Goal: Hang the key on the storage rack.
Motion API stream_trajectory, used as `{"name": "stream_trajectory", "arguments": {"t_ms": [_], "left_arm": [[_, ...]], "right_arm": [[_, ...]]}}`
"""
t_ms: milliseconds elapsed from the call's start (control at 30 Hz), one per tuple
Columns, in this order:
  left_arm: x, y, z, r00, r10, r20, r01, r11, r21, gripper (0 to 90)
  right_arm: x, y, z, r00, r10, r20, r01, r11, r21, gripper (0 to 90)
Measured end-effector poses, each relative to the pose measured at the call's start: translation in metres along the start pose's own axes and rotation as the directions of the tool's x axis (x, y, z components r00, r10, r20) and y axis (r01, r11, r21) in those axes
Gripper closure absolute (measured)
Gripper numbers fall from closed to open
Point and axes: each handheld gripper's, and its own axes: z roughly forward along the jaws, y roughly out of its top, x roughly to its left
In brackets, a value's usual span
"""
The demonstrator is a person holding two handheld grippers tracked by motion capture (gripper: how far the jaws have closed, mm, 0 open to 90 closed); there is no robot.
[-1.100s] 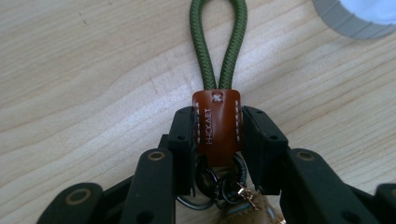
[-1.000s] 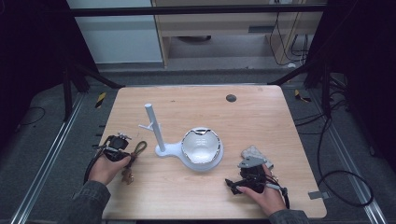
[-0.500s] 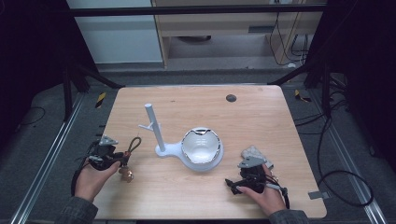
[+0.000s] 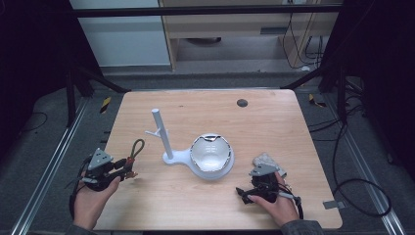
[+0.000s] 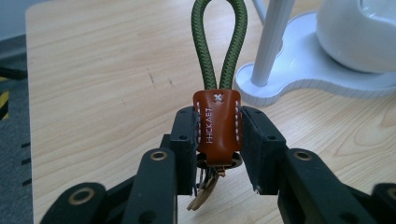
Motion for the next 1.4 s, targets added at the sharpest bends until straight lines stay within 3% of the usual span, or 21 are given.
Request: {"name": "stream_trajectory", "arguments": {"t_ms": [367,1067,1400], "left_arm": [[-0.017,0.002,-0.023,0.9998,0.003,0.021,0.001,0.988,-0.154,66.7],[-0.03,0.006,-0.03,0.9987,0.025,0.046,-0.013,0.9721,-0.234,66.7],[-0.042,0.014,-0.031,0.9968,0.042,0.068,-0.021,0.96,-0.279,66.6]], "right_arm": [[0.0,0.0,0.0,1.0,0.0,-0.001,0.0,1.0,-0.002,0.3],[0.0,0.0,0.0,1.0,0.0,0.0,0.0,1.0,-0.002,0.2],[0.0,0.0,0.0,1.0,0.0,-0.001,0.0,1.0,-0.001,0.3]]}}
